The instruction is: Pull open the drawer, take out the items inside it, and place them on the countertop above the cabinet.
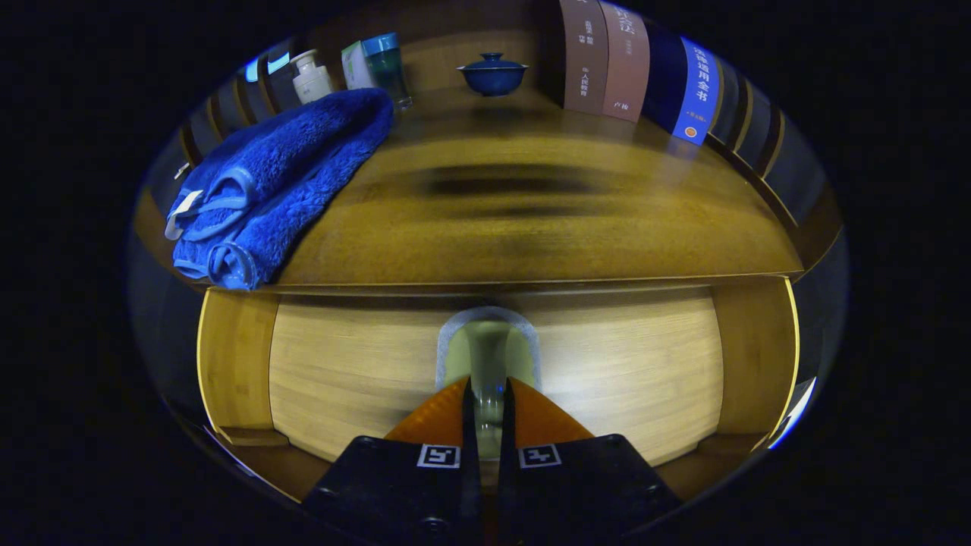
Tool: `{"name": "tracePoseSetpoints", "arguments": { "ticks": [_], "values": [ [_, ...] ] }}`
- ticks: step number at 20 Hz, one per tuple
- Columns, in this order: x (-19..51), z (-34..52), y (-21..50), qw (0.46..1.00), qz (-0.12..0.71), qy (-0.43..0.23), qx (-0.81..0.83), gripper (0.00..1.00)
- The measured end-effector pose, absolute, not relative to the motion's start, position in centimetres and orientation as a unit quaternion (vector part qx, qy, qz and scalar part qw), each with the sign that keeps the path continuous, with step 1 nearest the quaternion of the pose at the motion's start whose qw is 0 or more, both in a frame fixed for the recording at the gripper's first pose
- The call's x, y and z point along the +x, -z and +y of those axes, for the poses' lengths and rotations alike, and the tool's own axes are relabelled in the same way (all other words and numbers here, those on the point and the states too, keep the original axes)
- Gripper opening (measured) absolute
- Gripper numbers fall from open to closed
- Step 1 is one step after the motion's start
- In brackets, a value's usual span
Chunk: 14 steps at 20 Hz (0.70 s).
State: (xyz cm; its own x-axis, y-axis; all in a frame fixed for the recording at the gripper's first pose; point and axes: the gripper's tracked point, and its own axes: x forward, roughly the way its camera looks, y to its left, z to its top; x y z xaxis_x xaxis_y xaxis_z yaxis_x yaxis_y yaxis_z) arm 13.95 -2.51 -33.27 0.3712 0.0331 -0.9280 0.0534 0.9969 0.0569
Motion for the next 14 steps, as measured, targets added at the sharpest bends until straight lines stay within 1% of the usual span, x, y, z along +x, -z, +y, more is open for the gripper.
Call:
{"name": "tracePoseSetpoints", "arguments": {
  "ticks": [3,9,14],
  "values": [
    [13.3,-2.3,31.8,0.836,0.546,0.0,0.042,0.13],
    [10.6,-1.9,24.9,0.878,0.476,-0.014,0.043,0.13],
    [12.1,-1.9,19.3,0.907,0.417,-0.02,0.06,0.13]
  ]
}}
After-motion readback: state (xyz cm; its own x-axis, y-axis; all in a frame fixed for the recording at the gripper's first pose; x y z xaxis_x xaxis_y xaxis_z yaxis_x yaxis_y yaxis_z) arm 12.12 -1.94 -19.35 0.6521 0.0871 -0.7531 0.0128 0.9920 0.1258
